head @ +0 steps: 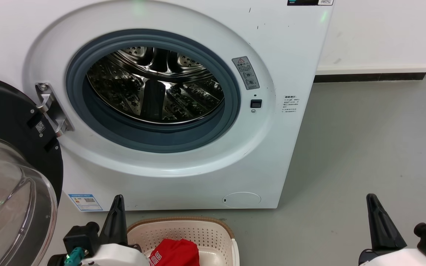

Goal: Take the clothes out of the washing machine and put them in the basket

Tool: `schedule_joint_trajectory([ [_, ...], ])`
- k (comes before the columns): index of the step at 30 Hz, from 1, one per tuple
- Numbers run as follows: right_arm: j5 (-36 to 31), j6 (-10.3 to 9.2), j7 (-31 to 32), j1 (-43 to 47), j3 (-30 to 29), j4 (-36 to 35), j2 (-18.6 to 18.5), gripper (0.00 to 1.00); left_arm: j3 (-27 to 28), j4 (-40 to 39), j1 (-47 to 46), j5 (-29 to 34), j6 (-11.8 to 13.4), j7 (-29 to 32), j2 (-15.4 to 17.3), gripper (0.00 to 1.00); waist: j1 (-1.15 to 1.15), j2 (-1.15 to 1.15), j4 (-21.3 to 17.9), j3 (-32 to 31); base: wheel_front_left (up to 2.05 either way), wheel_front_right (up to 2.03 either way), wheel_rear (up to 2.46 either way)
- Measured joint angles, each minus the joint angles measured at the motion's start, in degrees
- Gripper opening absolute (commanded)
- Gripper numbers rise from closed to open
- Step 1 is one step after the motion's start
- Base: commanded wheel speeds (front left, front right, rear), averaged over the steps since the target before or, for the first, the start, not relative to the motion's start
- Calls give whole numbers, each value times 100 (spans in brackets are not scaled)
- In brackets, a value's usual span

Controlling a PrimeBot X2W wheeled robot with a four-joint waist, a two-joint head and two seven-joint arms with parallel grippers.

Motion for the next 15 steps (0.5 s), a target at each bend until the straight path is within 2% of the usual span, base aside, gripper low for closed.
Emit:
schedule_joint_trajectory([
  [4,494,0,53,-61,10,107,-19,0,53,23,-25,-443,-51,103,-13,0,0,0,6,3,0,0,0],
  [5,945,-1,82,-148,25,183,-43,0,119,40,-80,-862,-123,203,-31,0,0,0,12,6,0,0,0],
  [15,1980,-1,223,-324,44,365,-80,0,257,101,-146,-1824,-249,448,-56,0,1,0,27,15,0,0,0],
])
